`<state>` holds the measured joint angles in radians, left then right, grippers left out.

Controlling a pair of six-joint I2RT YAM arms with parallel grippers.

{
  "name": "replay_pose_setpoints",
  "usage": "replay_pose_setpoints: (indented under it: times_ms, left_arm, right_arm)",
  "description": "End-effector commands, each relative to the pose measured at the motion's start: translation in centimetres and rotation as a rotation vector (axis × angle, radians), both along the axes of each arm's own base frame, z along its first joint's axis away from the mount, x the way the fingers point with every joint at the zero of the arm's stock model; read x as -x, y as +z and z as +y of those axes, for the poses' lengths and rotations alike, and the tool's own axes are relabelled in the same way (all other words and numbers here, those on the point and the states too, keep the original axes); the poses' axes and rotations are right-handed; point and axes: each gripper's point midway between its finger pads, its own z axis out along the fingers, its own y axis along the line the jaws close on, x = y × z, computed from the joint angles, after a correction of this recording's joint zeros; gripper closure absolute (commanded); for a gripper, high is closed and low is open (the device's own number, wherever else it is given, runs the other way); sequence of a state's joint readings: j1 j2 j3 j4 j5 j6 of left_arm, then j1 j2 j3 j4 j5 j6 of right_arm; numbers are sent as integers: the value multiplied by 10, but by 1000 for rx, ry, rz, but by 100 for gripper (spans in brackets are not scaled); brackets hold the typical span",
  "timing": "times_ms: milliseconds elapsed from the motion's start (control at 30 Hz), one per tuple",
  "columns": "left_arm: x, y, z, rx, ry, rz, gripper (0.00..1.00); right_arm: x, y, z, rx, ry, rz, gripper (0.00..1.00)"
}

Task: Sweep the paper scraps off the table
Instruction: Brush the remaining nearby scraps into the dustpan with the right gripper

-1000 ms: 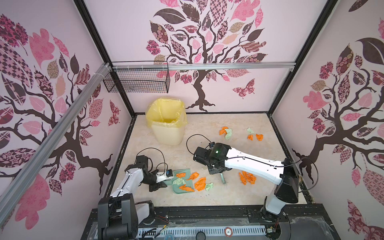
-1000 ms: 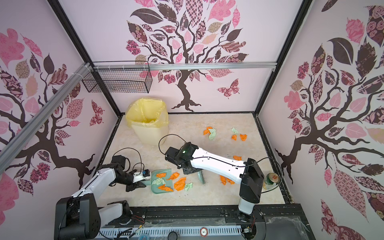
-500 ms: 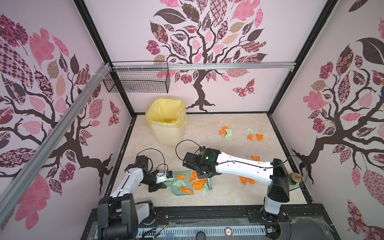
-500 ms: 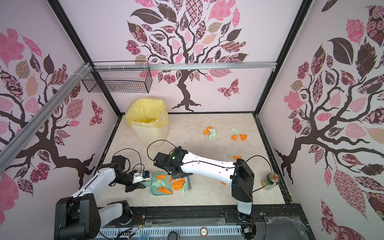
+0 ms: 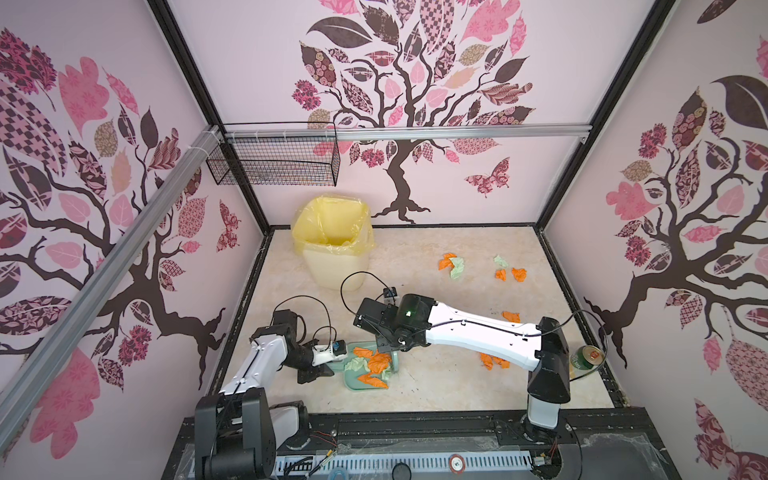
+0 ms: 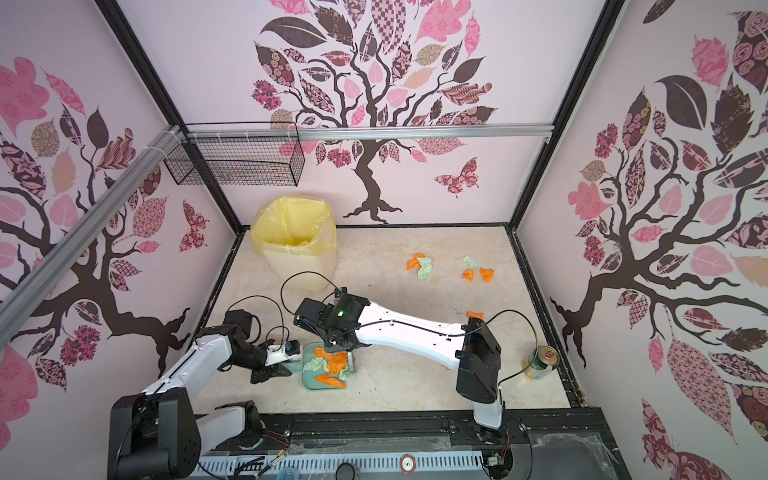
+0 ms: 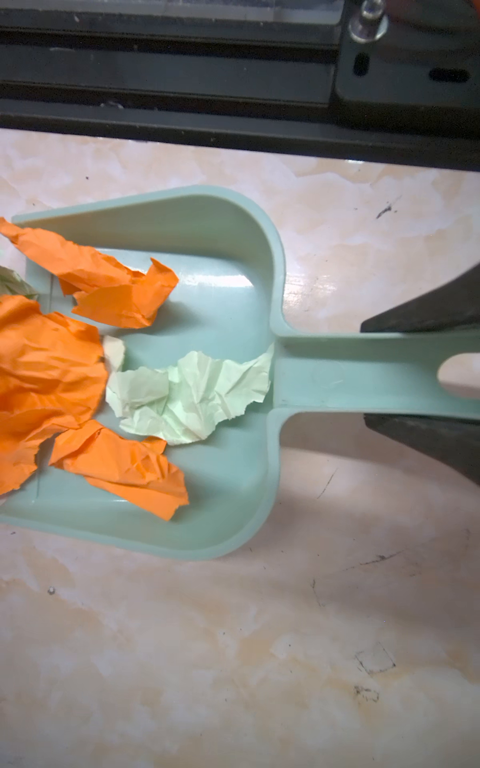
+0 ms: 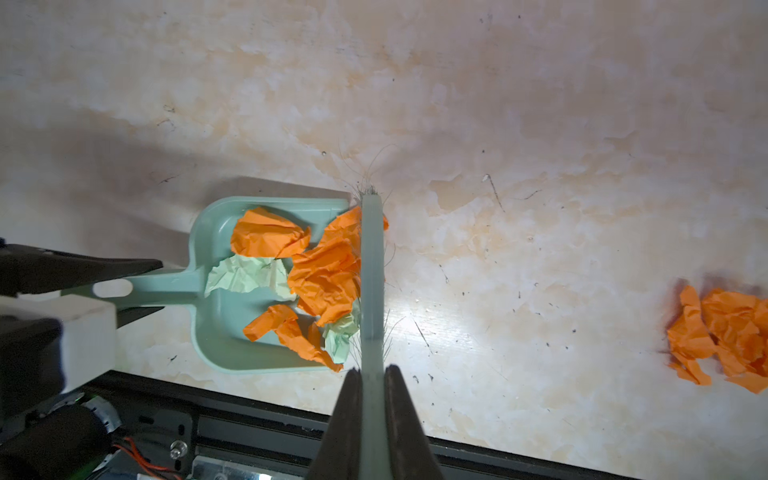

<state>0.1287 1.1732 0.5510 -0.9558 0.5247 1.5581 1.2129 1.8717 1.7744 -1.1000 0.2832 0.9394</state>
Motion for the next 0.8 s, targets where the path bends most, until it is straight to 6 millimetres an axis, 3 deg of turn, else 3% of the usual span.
replay_pose_setpoints:
  times_ms: [0,167,367,700,767]
  left_arm:
    - [-11,7,0,-3,25,-15,100]
    - [-23,18,-9,74,99,-12,100]
    - [-34,34,-18,157,158,-11,100]
    - [-28,35,-25,200,171,26,100]
    - [-29,38,-25,205,173,23,100]
  right_arm:
    - [1,0,20,-28,34,-1,100]
    - [3,2,25,-47,46,-4,100]
    - [-5,23,25,-55,49,-57,100]
    - [-28,97,15,-94,54,-222,100]
    - [-32,104,11,-87,57,-229,100]
